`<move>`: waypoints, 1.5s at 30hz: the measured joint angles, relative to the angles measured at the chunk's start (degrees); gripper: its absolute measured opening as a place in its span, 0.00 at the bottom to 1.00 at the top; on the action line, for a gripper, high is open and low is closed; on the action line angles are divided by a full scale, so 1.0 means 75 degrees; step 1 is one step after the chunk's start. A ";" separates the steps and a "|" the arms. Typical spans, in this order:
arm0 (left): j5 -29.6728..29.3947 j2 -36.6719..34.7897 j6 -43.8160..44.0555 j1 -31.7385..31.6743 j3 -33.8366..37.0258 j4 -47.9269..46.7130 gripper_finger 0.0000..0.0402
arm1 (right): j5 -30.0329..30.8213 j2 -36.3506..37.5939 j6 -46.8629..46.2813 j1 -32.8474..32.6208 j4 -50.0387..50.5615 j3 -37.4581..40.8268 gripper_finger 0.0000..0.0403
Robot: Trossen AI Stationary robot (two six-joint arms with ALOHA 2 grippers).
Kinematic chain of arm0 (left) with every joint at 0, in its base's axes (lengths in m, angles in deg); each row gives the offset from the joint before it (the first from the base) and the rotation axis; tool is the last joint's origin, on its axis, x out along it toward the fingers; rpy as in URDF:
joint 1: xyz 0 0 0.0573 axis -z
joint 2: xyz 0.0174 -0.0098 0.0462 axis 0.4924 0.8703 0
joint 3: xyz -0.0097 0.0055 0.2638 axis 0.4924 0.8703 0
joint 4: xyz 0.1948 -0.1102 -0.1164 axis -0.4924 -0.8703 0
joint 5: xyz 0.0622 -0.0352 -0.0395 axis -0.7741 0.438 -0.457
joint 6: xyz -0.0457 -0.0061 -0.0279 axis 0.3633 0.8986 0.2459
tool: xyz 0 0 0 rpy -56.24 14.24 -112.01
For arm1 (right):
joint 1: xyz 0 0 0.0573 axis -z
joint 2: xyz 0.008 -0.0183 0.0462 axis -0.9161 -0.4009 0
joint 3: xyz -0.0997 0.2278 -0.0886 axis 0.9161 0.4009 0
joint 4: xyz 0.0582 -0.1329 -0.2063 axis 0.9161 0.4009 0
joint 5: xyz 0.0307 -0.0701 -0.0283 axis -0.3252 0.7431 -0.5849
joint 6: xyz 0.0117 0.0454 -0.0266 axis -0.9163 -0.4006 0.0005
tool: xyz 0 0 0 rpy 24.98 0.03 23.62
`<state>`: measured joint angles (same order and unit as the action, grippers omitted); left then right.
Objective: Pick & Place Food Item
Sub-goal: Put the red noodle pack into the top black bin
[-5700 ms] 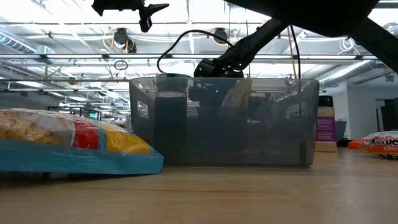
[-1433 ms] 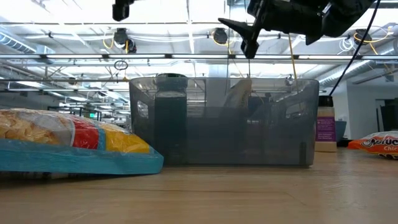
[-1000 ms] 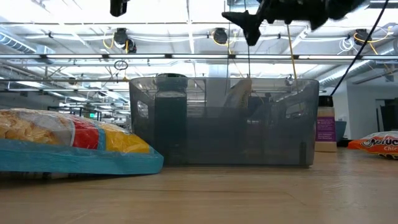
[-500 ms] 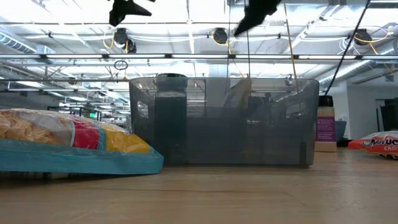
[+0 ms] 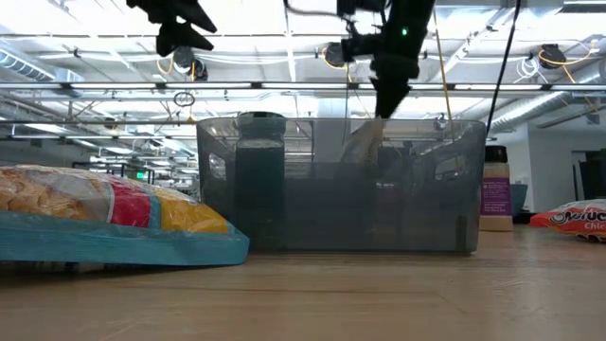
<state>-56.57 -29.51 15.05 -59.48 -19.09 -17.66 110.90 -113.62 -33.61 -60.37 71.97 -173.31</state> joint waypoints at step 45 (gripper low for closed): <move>0.0534 -0.0003 0.0171 -0.0495 0.0000 -0.0368 0.46 | 0.0208 -0.0298 -0.0925 0.1432 -0.1449 0.2486 0.34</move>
<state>-52.56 -29.53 16.33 -63.19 -19.09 -20.42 112.46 -115.85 -40.55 -49.63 61.10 -154.66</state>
